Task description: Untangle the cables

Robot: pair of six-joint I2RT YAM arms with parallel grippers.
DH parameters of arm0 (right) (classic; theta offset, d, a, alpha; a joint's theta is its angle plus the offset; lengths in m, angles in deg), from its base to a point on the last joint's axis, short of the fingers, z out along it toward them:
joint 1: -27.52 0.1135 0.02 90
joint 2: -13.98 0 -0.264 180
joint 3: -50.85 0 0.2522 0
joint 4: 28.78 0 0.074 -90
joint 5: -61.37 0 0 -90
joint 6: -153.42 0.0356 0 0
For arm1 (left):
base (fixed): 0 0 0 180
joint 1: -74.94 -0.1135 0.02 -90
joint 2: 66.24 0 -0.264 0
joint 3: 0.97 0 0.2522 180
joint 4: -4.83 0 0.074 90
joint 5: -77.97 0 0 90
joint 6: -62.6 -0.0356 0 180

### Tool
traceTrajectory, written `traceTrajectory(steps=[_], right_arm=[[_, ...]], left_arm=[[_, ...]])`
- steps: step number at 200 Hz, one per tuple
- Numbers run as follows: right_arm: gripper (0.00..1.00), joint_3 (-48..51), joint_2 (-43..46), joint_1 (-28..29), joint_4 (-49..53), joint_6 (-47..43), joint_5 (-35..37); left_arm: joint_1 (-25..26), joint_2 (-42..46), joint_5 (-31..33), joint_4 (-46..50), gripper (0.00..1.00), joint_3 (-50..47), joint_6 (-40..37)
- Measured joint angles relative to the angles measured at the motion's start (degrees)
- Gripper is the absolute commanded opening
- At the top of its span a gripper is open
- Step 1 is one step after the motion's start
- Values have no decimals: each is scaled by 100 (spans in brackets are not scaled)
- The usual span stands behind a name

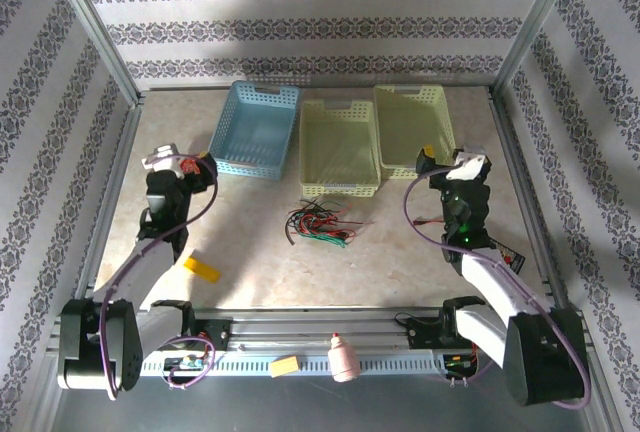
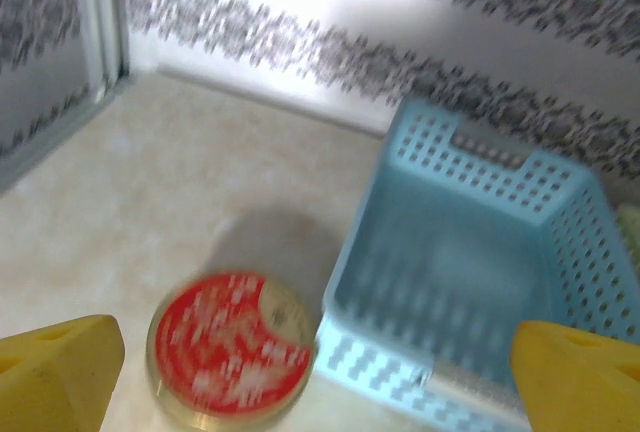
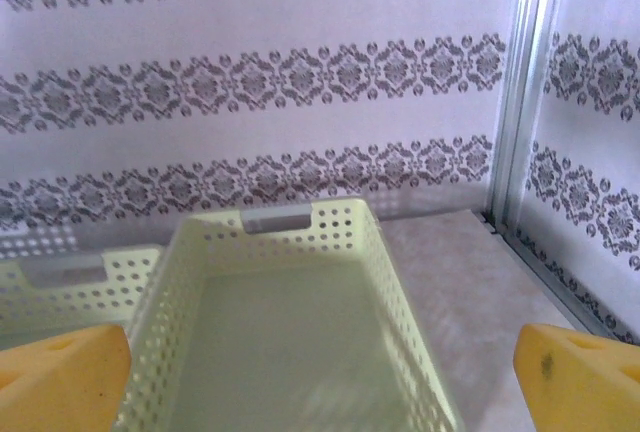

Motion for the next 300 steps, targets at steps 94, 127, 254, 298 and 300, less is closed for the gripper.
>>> traceTrajectory(steps=[94, 127, 254, 298, 300], right_arm=[[99, -4505, -2284, 3265, 4894, 389, 1718], [99, -4765, -2487, 3040, 5563, 1585, 487], [79, -4037, -2463, 3860, 5984, 1897, -1532], [43, -3432, -2208, 3652, 6192, 1899, -1676], [43, -3418, -2208, 3620, 6194, 1888, -1698]], left_arm=[[2911, -859, 1370, 1700, 99, 859, 542], [3346, -1967, 1453, 2026, 99, 1941, 442], [3628, -2498, 542, 2973, 99, 2382, 507], [3628, -1816, 393, 3394, 99, 2249, 501], [3628, -1801, 387, 3399, 99, 2240, 501]])
